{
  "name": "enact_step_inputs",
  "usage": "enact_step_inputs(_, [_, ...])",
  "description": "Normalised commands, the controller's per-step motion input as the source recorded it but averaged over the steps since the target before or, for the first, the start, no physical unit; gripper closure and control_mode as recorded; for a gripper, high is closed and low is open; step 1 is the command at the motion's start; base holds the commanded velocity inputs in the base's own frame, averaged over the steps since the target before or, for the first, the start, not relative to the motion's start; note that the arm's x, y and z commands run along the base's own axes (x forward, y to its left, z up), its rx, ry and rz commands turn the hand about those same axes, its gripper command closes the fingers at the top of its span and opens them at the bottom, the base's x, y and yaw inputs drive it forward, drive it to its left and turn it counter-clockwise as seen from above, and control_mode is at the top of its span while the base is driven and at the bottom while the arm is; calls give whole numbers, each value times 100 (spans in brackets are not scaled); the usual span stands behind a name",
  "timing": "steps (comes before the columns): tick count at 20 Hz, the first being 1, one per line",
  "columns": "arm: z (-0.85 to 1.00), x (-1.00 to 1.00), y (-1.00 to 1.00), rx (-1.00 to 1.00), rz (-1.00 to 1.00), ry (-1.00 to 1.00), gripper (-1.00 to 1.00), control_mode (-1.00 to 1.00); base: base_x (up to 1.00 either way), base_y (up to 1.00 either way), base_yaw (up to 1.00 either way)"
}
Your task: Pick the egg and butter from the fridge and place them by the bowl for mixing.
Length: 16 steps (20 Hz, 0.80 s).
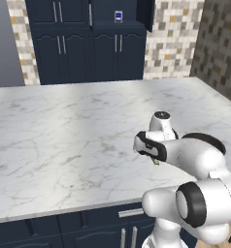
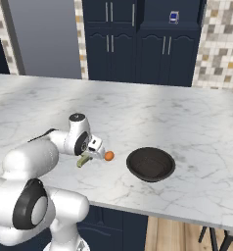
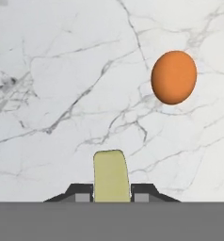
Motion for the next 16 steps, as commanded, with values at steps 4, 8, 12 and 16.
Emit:
enact_step_inputs(4, [-41,17,-2,5,-6,9,100,-100,0,0,0])
enact_step_inputs(8, [-39,4,-1,2,-8,-11,100,-100,0,0,0])
enact_step_inputs(12, [-40,14,0,1,-12,-16,100,-100,0,0,0])
enact_step_inputs(16, [-36,31,0,0,-12,0,100,-100,0,0,0])
